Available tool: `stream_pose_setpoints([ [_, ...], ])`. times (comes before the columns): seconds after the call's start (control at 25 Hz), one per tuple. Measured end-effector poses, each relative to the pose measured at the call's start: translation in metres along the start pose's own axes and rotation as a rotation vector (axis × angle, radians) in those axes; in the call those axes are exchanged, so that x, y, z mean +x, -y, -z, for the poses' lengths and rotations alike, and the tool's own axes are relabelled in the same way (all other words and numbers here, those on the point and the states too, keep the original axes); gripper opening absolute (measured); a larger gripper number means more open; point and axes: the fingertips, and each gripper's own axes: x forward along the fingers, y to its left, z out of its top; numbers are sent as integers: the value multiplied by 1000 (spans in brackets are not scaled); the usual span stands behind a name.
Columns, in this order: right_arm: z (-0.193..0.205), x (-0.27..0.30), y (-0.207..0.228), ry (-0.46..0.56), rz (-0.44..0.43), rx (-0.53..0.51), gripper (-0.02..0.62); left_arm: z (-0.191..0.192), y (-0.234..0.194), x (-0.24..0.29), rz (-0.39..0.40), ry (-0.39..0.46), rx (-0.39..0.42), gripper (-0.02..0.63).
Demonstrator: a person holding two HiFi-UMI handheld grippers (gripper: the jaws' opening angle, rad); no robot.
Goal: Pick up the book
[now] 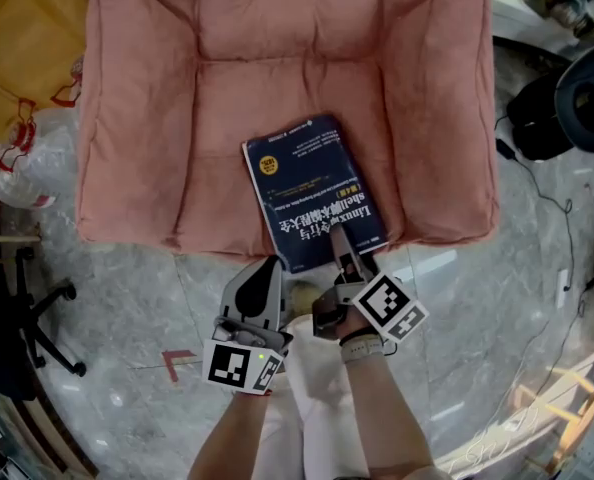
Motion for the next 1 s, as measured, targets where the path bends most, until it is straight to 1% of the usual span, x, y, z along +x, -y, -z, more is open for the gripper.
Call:
stream_pose_setpoints([
  [0.16, 2, 4, 3, 0, 19, -9, 311, -1, -3, -2, -1, 5, 1, 9],
  [0.36, -5, 9, 6, 17, 32, -69, 311, 1, -1, 0, 1, 5, 1, 9],
  [0.4, -6, 9, 5, 23, 28, -70, 299, 1, -1, 0, 0, 4, -1, 9],
  [0.44, -6, 8, 3, 28, 21, -66, 271, 1, -3, 0, -3, 3, -2, 9],
  [0.52, -4, 7, -2, 29, 3, -53, 231, 1, -6, 0, -8, 0, -5, 9],
  [0.64, -1, 5, -9, 23, -21, -26, 205, -2, -7, -1, -9, 1, -8, 9],
  [0.72, -2, 2, -13, 23, -30, 11, 195, -5, -6, 0, -6, 8, -7, 9],
  [0.84, -2, -1, -19, 24, -45, 97, 186, -10, -5, 1, -7, 16, -4, 9],
  [1.0, -6, -5, -28, 19, -77, 128, 179, -19, -3, 0, -10, 22, 1, 9],
])
